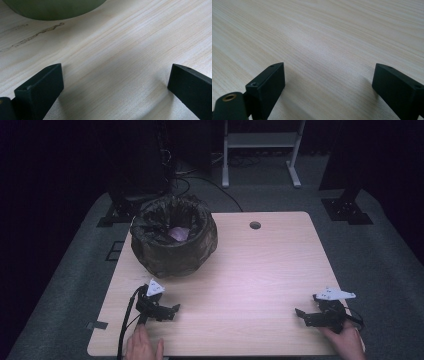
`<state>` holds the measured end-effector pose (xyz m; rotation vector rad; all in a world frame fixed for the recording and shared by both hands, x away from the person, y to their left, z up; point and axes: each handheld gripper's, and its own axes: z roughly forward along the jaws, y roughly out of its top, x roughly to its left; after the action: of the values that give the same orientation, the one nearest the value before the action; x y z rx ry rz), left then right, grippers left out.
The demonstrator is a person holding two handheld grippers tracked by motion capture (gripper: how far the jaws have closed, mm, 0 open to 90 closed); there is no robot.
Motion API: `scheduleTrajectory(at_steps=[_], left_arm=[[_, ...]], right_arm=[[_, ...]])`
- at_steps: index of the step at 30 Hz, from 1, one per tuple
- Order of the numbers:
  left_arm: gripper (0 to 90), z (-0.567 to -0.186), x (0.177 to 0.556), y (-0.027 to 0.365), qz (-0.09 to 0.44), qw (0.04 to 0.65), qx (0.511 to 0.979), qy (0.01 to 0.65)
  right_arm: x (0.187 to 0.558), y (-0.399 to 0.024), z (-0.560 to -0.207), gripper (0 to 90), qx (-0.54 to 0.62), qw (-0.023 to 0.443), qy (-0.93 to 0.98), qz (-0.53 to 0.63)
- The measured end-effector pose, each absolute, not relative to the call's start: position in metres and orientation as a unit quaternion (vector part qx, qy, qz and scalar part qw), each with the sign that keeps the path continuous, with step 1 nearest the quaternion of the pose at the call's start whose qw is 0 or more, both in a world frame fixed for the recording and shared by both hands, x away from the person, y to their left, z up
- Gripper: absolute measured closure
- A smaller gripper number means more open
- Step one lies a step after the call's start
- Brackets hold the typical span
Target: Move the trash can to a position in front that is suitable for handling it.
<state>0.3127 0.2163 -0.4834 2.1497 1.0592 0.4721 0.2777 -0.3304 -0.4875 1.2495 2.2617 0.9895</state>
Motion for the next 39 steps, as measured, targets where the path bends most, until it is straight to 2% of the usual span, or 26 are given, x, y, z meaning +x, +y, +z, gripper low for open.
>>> scheduleTrajectory(at_steps=[6, 8, 12, 15, 18, 19, 21, 23, 29, 39], left_arm=[[0.0, -0.483, 0.313, 0.216, 0.182, 0.343, 0.827, 0.407], [0.0, -0.483, 0.317, 0.218, 0.192, 0.338, 0.813, 0.433], [0.0, -0.483, 0.325, 0.219, 0.189, 0.343, 0.819, 0.419], [5.2, -0.482, 0.323, 0.218, 0.19, 0.346, 0.821, 0.413], [5.0, -0.481, 0.32, 0.212, 0.208, 0.334, 0.813, 0.429], [5.0, -0.478, 0.32, 0.211, 0.183, 0.324, 0.822, 0.431], [0.4, -0.478, 0.319, 0.209, 0.175, 0.316, 0.828, 0.429], [0.1, -0.477, 0.319, 0.209, 0.172, 0.317, 0.829, 0.427], [0.1, -0.464, 0.311, 0.212, 0.155, 0.389, 0.801, 0.427], [0.0, -0.441, 0.303, 0.222, 0.125, 0.428, 0.8, 0.403]], right_arm=[[0.278, -0.331, -0.488, 10.0, 0.442, 0.186, 0.804, 0.352], [0.278, -0.331, -0.488, 10.0, 0.442, 0.186, 0.804, 0.351], [0.279, -0.331, -0.488, 10.0, 0.44, 0.186, 0.805, 0.352], [0.279, -0.331, -0.488, 10.0, 0.44, 0.186, 0.805, 0.352], [0.279, -0.331, -0.488, 10.0, 0.44, 0.186, 0.805, 0.352], [0.279, -0.331, -0.488, 10.0, 0.44, 0.186, 0.805, 0.352], [0.279, -0.331, -0.488, 10.0, 0.44, 0.186, 0.805, 0.352], [0.279, -0.331, -0.488, 10.0, 0.44, 0.186, 0.805, 0.352], [0.279, -0.331, -0.488, 10.0, 0.44, 0.186, 0.805, 0.352], [0.279, -0.331, -0.488, 10.0, 0.439, 0.186, 0.805, 0.352]])
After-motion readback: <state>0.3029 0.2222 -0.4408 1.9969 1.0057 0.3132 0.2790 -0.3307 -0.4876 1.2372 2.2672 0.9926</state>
